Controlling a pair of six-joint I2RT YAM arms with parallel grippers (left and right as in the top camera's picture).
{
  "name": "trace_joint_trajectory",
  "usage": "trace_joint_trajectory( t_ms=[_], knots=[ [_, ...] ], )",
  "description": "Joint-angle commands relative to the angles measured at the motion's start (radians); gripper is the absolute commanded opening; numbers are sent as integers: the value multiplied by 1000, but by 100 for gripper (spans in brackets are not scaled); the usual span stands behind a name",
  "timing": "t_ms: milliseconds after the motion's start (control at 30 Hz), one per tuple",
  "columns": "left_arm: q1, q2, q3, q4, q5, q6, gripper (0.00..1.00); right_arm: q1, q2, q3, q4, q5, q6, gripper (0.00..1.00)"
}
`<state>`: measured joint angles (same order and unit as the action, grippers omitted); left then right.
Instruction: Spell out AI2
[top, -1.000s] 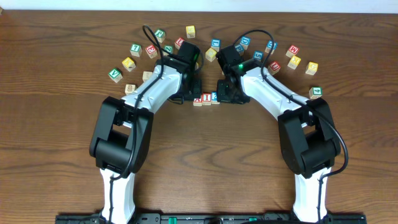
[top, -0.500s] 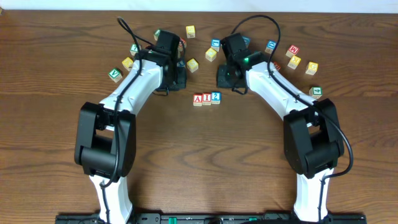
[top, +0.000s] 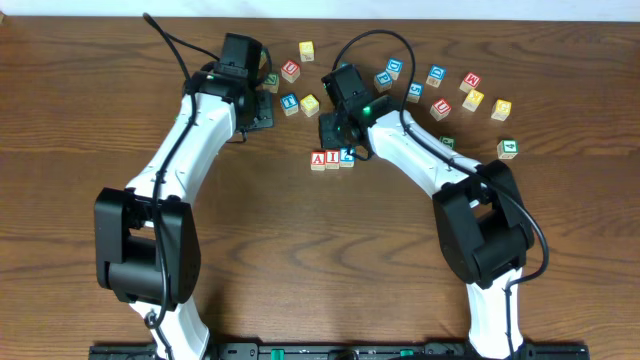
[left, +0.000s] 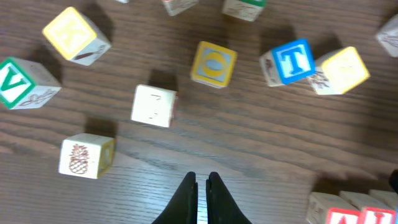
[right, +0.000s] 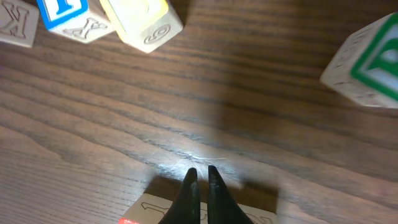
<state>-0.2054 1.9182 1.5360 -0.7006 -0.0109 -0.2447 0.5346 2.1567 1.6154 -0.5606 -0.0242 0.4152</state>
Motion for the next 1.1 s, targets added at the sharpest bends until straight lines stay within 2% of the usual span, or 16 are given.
trace_joint_trajectory(
  t_ms=[0,1067],
  knots=[
    [27,-11,19,-6,-28,-16,8,11,31,15,-8,-13,-13,1],
    [43,-11,19,-27,-28,-16,8,24,38,15,-52,-39,-13,1]
  ],
)
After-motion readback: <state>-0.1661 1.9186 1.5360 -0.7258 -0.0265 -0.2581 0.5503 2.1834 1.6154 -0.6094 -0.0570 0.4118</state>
